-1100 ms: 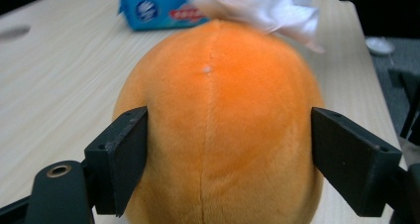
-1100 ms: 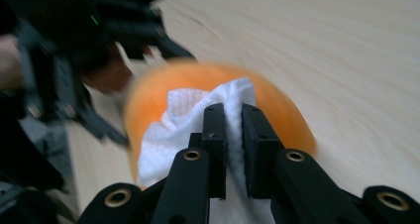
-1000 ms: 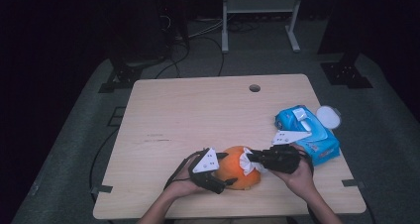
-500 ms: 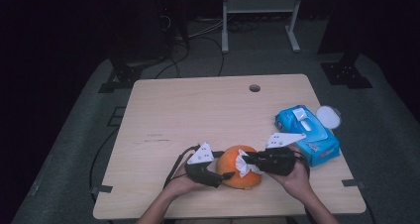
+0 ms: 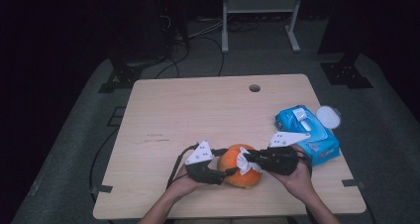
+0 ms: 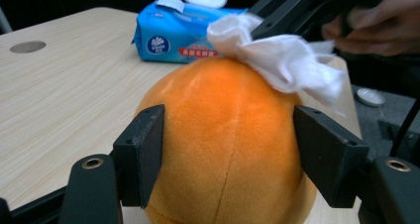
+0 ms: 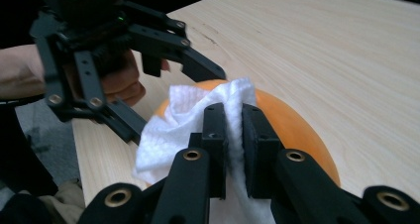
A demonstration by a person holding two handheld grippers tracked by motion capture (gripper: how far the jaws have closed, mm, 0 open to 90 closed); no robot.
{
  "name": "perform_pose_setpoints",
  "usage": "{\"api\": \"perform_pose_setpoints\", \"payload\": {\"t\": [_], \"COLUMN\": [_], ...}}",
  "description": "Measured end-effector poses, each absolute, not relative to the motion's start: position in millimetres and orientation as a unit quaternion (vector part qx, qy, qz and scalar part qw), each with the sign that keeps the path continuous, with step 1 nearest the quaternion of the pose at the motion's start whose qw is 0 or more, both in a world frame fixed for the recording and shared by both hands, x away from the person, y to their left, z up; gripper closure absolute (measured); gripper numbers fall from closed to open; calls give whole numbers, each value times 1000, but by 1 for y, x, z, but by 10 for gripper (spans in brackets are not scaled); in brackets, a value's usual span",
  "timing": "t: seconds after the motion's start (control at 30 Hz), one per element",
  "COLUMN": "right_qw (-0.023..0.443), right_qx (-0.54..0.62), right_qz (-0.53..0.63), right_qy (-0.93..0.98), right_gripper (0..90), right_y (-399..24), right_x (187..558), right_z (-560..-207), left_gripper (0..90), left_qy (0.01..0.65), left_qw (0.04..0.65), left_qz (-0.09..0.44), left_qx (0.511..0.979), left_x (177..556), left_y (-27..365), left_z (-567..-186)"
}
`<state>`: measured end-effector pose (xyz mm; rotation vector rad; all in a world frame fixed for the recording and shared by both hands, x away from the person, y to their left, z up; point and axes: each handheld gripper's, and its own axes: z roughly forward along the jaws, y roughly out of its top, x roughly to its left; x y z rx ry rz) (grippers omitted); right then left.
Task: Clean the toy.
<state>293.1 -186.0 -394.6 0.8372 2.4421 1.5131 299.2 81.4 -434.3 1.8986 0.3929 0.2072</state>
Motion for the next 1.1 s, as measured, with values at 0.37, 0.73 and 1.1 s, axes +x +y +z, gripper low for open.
{"api": "perform_pose_setpoints", "payload": {"t": [0.37,0.73,1.1], "right_qw": [83,105,106], "right_qx": [298,277,279], "right_qz": [490,500,494], "right_qy": [815,814,817], "right_gripper": [808,807,812], "right_y": [-192,-187,-189], "right_x": [297,286,289], "right_z": [-400,-384,-385], "left_gripper": [250,292,215], "left_qy": [189,166,189], "left_qw": [539,556,556], "left_qz": [82,105,89], "left_qx": [817,807,805], "left_x": [302,292,296], "left_y": [76,69,66], "left_z": [-441,-426,-430]}}
